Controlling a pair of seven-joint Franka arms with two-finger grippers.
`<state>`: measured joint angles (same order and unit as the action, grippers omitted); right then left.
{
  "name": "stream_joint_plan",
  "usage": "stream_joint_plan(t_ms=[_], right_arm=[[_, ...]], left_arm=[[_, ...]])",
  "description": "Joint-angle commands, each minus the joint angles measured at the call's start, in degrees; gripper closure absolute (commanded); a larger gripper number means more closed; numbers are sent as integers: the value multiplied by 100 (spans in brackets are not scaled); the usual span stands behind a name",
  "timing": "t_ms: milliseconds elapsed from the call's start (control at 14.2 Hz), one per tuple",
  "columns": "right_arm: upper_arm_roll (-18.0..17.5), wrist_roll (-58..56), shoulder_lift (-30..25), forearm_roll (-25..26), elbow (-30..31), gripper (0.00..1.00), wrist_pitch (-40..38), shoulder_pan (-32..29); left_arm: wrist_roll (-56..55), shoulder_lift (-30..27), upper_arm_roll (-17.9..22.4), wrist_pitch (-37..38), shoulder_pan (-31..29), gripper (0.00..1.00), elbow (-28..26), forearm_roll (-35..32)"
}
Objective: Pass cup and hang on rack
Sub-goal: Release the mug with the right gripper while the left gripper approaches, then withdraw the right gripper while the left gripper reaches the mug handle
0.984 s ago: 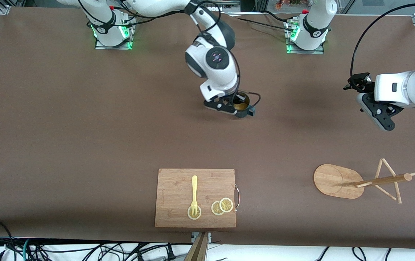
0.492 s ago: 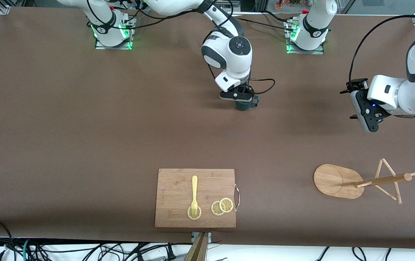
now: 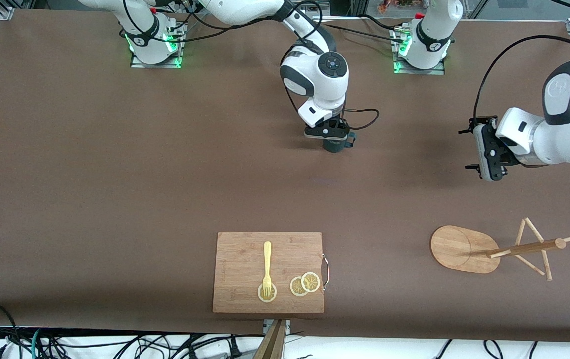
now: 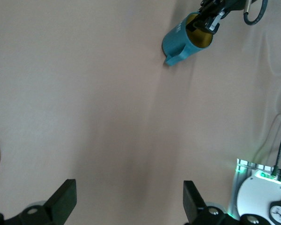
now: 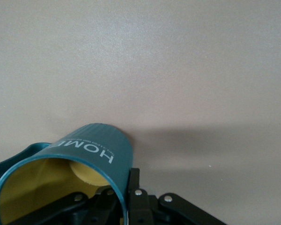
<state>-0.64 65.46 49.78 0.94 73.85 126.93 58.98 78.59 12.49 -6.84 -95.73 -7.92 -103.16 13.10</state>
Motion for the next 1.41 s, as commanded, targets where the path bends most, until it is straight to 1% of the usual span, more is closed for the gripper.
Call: stream_joint_plan(t_ms=[0,70,141,211,352,422,492,633,773,914,984,1055,1125,1195,1336], right_arm=[[73,37,102,99,-204,62,-19,78],[73,46,85,99,-204,48,-28,78],[73,46,59,99,-204,39,-62,78],[73,37,15,73,-213,37,-98,61],[99,11,-248,38,-213,25,-360,26],[99,2,-415,37,-222,16,-579,-1],[108,-24,-625,37,-222,3,-781,-53],[73,-77,-1152,20,-213,1,-1160,-325],[125,-86,-1653,37,-160,1,-1668,-597],[449,-208,-2075,20,-160,1,-2319,-791],[581,-531,-2295,2,-108,1,-2556,-879],[669,-934,-2549,-85,-3,1,-2750,-1036],[740,-1251,-2726,-373,50,1,-2926,-1264],[889,-1524,-2876,-567,68,1,-3154,-1406],[1327,-2026,-3078,-604,77,1,-3594,-1434]], left_arm=[[692,-106,-2,-384,-140,0,-476,324],[789,-106,-2,-480,-131,0,-537,333],[885,-106,-11,-603,-122,0,-616,359],[1043,-106,-11,-761,-96,0,-722,438],[1700,-89,-11,-1340,-70,0,-1186,779],[2043,-88,-11,-1647,-69,0,-1458,1008],[2394,-80,-11,-1964,-69,0,-1696,1219],[2862,104,-28,-2465,-34,0,-1926,1466],[3240,271,-55,-2660,140,0,-1918,1545],[3723,403,-81,-2696,343,0,-1927,2000],[3908,526,-107,-2731,413,0,-1918,2238],[4031,666,-177,-2836,501,0,-1901,2406],[4146,815,-212,-3037,606,0,-1892,2503],[4277,973,-274,-3204,686,0,-1892,2635],[4829,1220,-423,-3390,721,0,-1909,3160]])
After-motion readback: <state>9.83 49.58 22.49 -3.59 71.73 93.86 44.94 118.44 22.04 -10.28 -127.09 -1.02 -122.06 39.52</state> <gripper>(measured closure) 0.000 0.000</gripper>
